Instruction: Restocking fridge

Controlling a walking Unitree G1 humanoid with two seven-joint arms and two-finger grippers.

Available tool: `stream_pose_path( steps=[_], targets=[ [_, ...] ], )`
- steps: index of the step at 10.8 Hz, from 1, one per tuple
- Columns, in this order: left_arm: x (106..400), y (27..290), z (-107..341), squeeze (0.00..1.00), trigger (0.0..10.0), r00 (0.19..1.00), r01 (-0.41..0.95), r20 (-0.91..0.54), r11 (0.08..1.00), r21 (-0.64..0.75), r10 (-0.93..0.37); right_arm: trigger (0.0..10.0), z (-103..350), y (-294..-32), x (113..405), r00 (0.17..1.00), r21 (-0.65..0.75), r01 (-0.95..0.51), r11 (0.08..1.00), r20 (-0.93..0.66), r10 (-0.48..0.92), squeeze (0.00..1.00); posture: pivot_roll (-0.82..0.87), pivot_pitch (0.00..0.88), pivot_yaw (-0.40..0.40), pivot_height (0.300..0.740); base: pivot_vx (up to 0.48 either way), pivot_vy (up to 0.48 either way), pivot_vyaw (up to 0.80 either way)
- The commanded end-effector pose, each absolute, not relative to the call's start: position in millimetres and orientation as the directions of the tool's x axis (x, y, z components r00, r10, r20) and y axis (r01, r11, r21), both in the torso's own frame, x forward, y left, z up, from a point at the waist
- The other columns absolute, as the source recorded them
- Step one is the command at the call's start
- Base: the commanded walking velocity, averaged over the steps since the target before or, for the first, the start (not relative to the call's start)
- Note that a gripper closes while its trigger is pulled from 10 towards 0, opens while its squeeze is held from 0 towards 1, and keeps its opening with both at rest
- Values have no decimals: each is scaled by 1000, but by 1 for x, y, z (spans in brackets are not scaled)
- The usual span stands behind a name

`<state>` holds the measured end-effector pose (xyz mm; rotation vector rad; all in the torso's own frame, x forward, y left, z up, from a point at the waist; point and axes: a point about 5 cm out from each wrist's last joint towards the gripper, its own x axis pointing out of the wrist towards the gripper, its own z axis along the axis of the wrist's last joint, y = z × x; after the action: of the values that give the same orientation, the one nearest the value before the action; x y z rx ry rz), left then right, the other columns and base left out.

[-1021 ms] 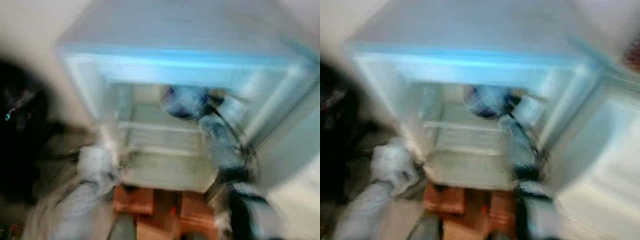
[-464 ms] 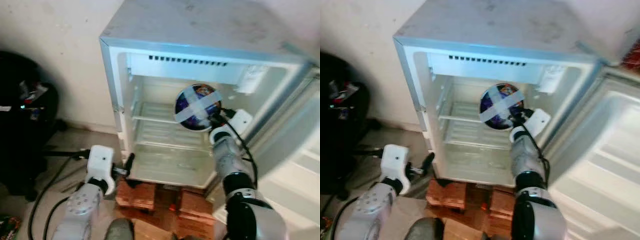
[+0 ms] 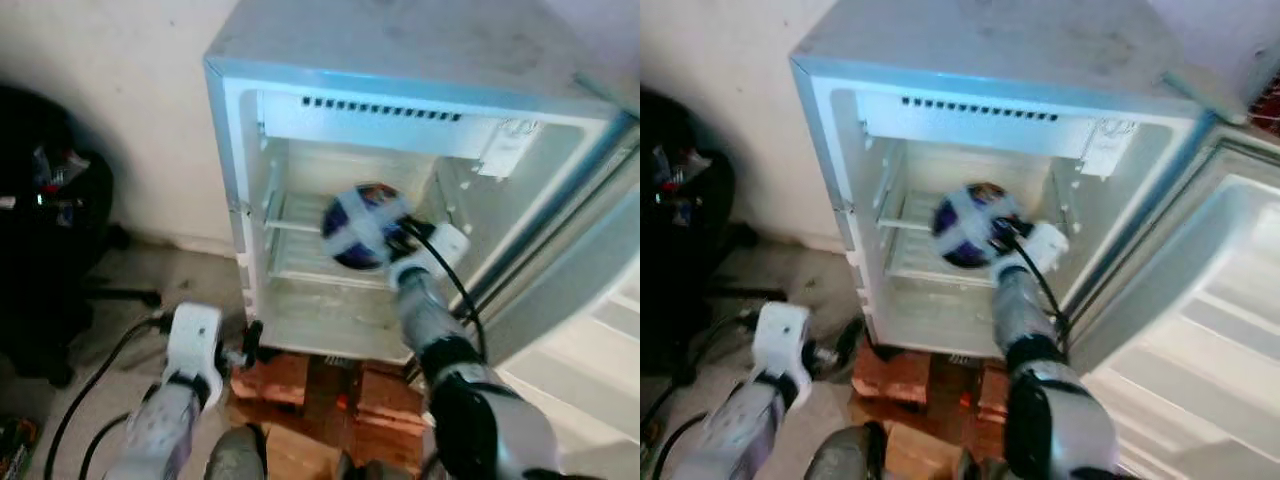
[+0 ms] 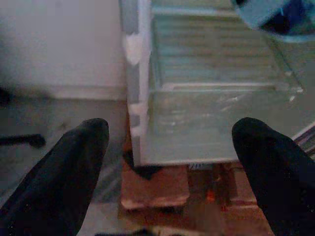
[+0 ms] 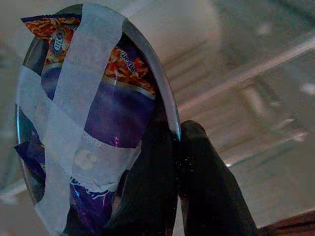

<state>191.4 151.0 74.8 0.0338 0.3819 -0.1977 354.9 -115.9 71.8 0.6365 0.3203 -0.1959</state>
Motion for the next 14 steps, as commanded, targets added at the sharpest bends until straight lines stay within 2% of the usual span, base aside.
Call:
stream_pose_path(
  steps=[1,2,4,7,8,10,12,13,14],
  targets=[
    [190,150,80,0,10000,913,194,-366,981,-3,-181,10000,81,-118,361,943,576,271,771,-318,-94,0,284,168,-82,740,0,0,0],
    [179,150,82,0,10000,908,183,-382,983,-7,-172,10000,91,-119,369,946,641,285,713,-309,-100,0,303,198,-83,740,0,0,0],
    [164,155,83,0,10000,896,171,-416,985,-2,-157,10000,100,-146,377,900,665,430,611,-368,-232,0,356,235,-77,740,0,0,0],
    [152,160,88,0,10000,887,142,-444,990,5,-125,10000,106,-183,377,769,566,640,520,-468,-436,0,382,257,-82,740,0,0,0],
    [149,156,89,0,10000,884,140,-450,990,-1,-125,10000,115,-184,381,796,639,601,481,-420,-436,0,379,262,-90,740,0,0,0],
    [146,151,88,0,10000,880,133,-458,991,-15,-125,10000,117,-184,382,787,655,612,444,-442,-431,0,375,272,-101,740,0,0,0],
    [136,148,88,0,10000,867,111,-484,993,-39,-116,10000,118,-183,382,773,697,620,359,-467,-430,0,379,296,-108,740,0,0,0],
    [135,147,88,0,10000,866,109,-487,993,-43,-116,10000,117,-179,382,773,708,620,338,-477,-418,239,384,301,-111,740,0,0,0],
    [135,147,89,0,10000,866,100,-488,994,-41,-107,10000,120,-170,385,786,722,606,335,-476,-394,914,390,303,-116,740,0,0,0]
  ],
)
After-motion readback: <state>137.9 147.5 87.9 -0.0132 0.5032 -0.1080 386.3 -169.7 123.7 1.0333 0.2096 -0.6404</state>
